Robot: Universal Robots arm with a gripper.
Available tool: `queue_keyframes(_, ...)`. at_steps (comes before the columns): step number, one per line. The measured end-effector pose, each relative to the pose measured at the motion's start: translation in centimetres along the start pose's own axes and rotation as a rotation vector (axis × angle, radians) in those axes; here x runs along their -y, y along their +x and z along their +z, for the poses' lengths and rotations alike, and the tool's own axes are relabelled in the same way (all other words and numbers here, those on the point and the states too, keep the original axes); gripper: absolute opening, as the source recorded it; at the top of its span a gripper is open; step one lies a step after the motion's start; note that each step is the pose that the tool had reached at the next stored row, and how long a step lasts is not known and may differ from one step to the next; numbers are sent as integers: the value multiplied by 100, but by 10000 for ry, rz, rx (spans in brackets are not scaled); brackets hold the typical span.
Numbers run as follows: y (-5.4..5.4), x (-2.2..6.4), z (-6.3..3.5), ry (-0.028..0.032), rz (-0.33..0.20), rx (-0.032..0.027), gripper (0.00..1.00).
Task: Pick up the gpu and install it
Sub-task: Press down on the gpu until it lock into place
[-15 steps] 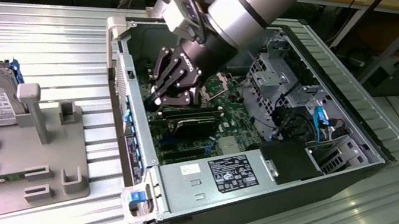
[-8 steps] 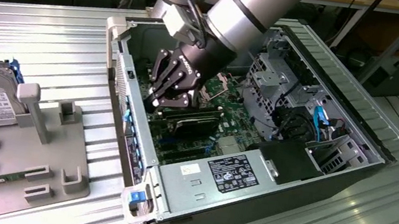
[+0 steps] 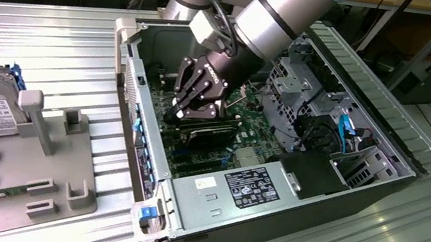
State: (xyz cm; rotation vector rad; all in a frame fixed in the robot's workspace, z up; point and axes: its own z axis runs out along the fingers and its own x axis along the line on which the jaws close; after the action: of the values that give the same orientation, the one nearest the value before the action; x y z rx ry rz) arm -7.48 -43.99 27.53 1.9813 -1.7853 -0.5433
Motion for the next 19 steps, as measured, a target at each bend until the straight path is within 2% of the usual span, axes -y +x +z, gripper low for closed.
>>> queue_keyframes(2,0,10,-5,2,-2,2,11)
queue_keyframes(3,-5,11,-5,25,-1,1,11)
queue_keyframes(4,-11,13,-3,78,-4,-9,11)
queue_keyframes(6,-21,15,-2,257,-25,-46,11)
queue_keyframes(9,-29,17,0,582,-65,-110,11)
queue_keyframes(10,-31,18,3,795,-78,-146,11)
queue_keyframes(11,-33,19,10,964,-93,-174,11)
queue_keyframes(13,-35,25,19,1066,-108,-194,11)
queue_keyframes(15,-39,31,27,1141,-112,-209,11)
queue_keyframes(16,-45,35,34,1207,-119,-224,11)
queue_keyframes(18,-62,37,35,1398,-119,-258,11)
queue_keyframes(19,-74,26,19,1455,-109,-275,11)
